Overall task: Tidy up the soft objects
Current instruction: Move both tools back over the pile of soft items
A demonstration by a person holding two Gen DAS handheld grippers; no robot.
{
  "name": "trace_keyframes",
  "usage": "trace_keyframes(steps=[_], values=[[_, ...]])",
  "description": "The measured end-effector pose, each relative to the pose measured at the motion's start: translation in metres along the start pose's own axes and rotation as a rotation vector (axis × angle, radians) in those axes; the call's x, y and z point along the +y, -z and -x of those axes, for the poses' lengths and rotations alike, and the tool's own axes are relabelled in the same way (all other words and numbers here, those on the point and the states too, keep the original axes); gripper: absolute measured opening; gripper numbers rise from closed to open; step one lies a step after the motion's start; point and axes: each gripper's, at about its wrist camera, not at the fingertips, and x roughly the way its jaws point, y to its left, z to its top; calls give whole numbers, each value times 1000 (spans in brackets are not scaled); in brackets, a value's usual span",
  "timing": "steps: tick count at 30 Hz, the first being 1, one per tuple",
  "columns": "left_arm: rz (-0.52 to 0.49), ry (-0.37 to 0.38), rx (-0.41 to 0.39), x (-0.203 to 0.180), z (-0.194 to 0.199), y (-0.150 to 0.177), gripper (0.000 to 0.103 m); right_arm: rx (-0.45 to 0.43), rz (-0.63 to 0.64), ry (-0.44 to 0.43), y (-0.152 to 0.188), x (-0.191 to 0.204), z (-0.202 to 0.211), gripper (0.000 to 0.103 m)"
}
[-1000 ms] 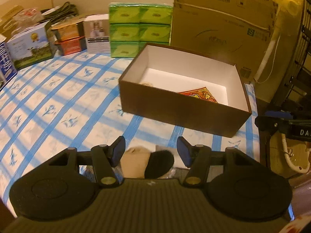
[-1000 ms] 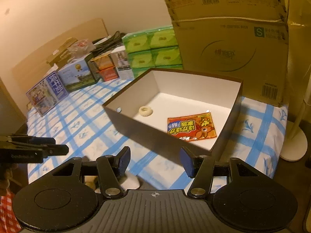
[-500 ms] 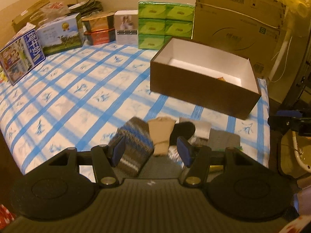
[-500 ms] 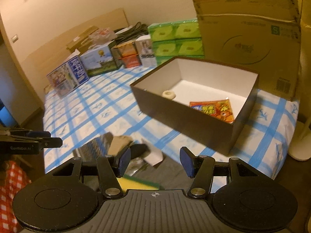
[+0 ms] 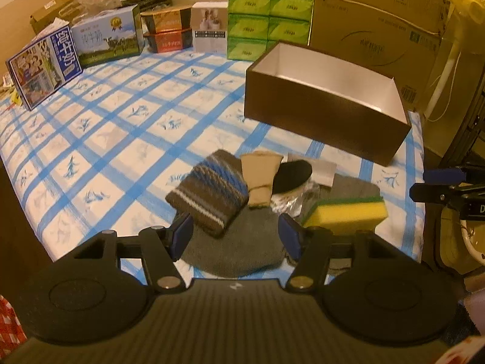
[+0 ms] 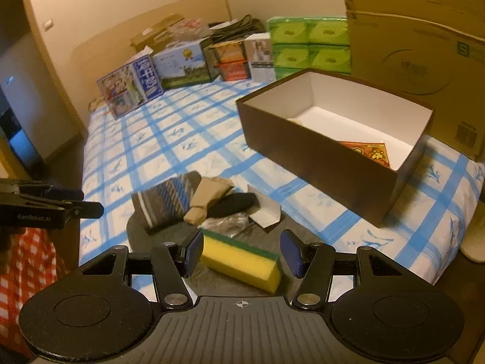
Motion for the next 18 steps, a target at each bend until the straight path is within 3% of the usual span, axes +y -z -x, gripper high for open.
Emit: trace_keyframes(steps=[12,18], values=[[8,-5,31,1,-13,13,64,66,180,-11,15,18,-32,58],[1,6,61,-2,-22,17,64,87,227,-16,13,20,-47,64]])
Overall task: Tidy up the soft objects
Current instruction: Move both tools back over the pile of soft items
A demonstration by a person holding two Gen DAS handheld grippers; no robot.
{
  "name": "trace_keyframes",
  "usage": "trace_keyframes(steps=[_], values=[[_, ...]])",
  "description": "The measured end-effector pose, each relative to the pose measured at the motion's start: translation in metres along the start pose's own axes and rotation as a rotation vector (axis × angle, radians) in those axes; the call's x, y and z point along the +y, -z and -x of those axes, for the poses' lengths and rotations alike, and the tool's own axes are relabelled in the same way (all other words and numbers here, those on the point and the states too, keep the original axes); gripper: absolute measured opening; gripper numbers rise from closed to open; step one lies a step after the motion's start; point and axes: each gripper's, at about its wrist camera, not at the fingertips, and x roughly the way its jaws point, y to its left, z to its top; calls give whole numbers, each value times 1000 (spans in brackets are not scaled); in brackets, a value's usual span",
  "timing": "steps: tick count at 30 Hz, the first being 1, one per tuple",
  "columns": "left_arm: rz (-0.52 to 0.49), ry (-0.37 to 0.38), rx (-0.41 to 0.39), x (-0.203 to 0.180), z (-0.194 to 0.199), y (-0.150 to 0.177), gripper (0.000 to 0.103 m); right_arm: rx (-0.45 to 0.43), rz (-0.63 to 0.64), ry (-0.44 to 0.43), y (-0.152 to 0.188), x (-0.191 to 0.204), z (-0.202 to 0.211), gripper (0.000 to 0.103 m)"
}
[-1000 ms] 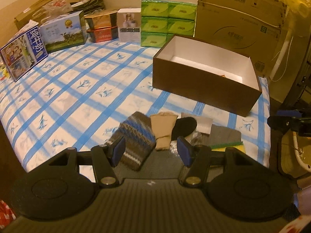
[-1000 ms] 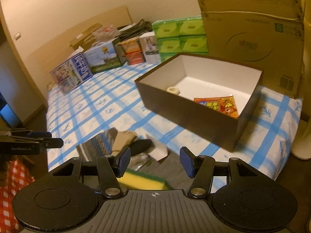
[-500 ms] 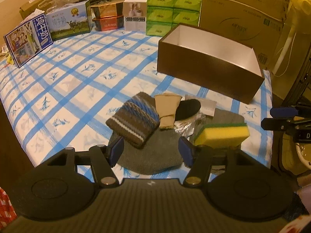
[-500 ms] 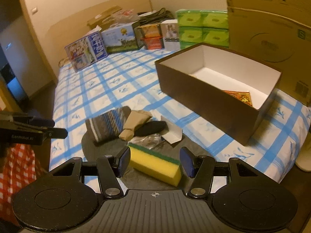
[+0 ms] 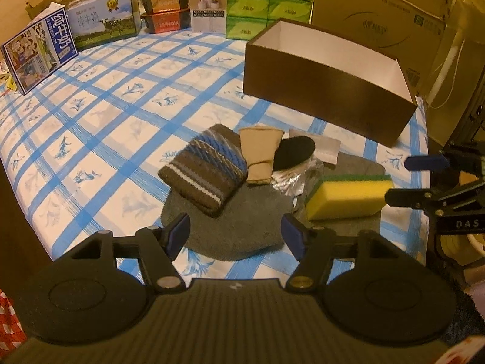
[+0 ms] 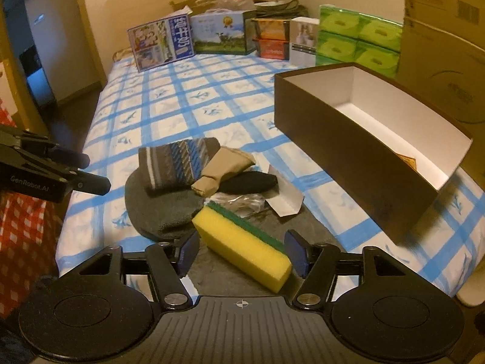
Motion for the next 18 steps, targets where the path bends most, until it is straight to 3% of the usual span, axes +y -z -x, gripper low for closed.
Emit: trace_keyframes(steps=[18], values=[[-2,-5,54,0,-27,10,64,113,303,-6,-4,8,-60,68]])
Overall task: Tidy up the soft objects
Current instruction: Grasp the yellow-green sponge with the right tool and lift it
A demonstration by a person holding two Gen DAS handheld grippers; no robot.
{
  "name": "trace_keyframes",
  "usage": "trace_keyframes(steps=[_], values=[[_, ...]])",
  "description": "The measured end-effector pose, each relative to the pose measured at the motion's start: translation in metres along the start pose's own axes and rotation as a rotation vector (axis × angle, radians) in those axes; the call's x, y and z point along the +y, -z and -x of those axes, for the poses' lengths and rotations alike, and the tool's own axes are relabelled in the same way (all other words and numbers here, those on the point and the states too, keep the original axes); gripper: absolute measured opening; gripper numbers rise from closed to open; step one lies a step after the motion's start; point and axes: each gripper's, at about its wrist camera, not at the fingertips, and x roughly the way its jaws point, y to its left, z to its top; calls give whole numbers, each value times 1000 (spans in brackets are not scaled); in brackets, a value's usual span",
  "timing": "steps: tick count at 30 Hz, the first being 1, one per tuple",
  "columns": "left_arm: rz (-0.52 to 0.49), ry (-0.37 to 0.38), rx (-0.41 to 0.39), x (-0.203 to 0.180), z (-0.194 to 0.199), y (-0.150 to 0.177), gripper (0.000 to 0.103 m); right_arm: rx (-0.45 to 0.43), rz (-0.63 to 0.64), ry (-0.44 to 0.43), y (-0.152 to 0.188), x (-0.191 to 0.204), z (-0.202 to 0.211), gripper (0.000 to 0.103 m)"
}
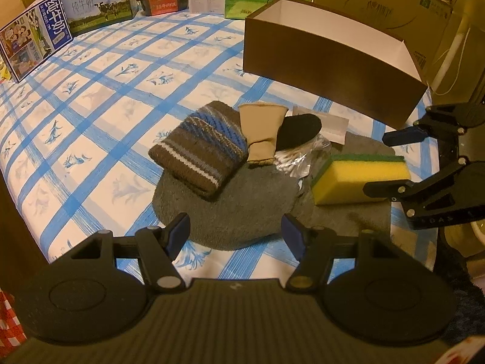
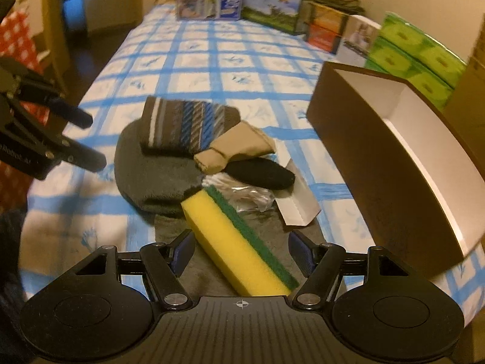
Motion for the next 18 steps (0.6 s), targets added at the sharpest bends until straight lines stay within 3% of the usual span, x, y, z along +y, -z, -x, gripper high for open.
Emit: trace_keyframes(steps=[8,9,11,18], values=[[-3,-5,11,0,-6,3,64,64,127,-22,3,2,-20,66],[-4,-5,10,0,-6,3,64,64,134,-25,4,2,-21,64],[-7,-3,7,1,-7,3,64,70,146,-26,6,3,-22,47],[-17,-6,-9,1,-8,0,64,25,130,-26,8,3,-7,40]])
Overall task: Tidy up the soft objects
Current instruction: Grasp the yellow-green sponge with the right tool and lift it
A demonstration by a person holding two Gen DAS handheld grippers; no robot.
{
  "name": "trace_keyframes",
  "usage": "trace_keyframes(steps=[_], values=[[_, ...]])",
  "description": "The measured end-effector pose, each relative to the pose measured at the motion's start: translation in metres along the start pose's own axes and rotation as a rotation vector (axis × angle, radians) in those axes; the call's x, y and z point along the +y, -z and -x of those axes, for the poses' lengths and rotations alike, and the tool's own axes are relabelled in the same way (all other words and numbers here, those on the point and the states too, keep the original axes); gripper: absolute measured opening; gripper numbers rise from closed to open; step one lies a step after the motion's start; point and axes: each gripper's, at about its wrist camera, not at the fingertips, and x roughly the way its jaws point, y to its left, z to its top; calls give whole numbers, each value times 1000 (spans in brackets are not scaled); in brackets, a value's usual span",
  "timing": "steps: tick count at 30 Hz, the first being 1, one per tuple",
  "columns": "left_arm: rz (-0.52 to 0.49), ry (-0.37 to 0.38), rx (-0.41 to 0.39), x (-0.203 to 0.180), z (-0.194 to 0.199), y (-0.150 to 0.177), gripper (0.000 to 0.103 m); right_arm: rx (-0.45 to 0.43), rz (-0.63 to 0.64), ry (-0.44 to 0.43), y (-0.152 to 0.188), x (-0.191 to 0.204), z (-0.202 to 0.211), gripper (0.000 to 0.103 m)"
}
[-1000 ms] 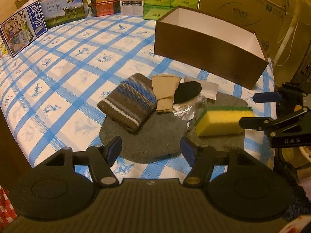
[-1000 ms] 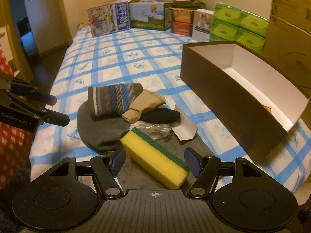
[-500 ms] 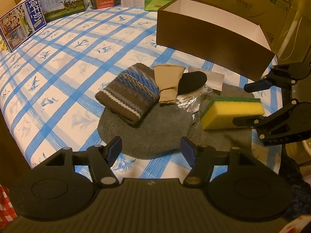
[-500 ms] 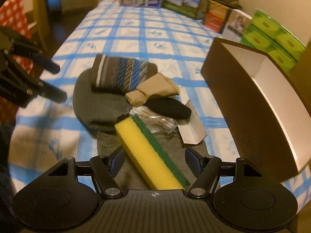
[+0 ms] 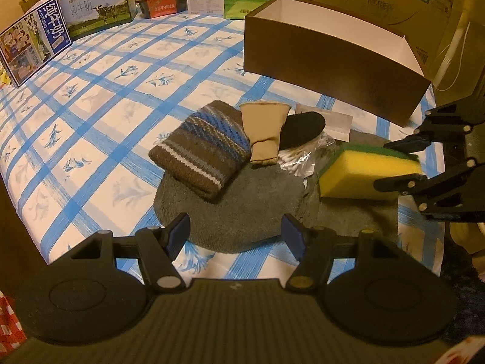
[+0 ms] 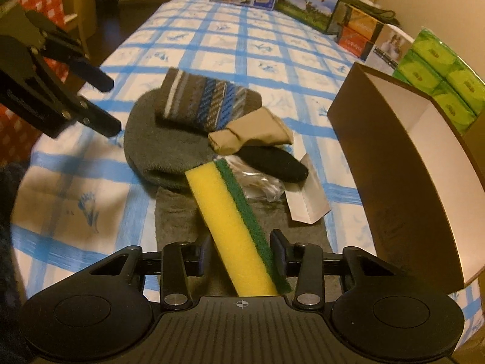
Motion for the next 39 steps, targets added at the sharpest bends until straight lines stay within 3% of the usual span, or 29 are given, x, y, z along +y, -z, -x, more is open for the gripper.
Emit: trace_keyframes(steps=[6,13,18,27,39], values=[[-19,-3,-23,-1,-1,-5,64,-41,-125,21,-3,-7,19,37],[-68,-23,-55,1,-9,-14,64,-67,-393,122,-4,-28,33,37],[-125,-37,-64,3,-20,-23,64,-71,-525,131,-2,-39,39,38],[-267,-60,-66,2,-51,-34,64,-83,-635,138,4,-54,45,38],[-354,-75,-8,3,-94,-39,61,-70,-729,154,12,-73,42,38]])
